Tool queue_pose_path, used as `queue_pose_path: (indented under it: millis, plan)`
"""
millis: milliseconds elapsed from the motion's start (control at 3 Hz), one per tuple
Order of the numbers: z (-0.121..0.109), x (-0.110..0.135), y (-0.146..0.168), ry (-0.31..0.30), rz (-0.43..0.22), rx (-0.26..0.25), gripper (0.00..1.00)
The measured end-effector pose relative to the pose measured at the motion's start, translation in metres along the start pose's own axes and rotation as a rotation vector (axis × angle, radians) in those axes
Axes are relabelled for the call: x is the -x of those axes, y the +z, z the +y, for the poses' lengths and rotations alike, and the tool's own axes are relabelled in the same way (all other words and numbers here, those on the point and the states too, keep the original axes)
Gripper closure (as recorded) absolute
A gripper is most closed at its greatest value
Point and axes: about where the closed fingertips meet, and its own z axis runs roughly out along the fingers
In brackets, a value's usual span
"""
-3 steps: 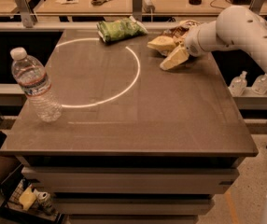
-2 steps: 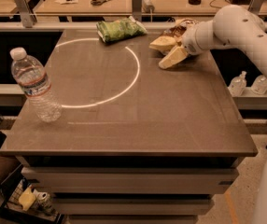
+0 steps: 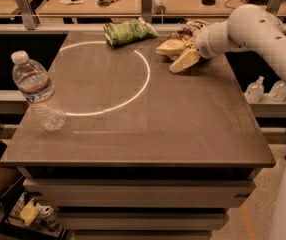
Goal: Move brown chip bag near water bottle
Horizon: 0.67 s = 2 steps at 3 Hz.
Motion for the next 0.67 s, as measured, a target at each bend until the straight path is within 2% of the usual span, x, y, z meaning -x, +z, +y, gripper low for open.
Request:
queue_pose_path:
  millis: [667]
  plan:
    - [-0.0009,0.0019,-0.0014,0.0,0.0,0.0,0.87]
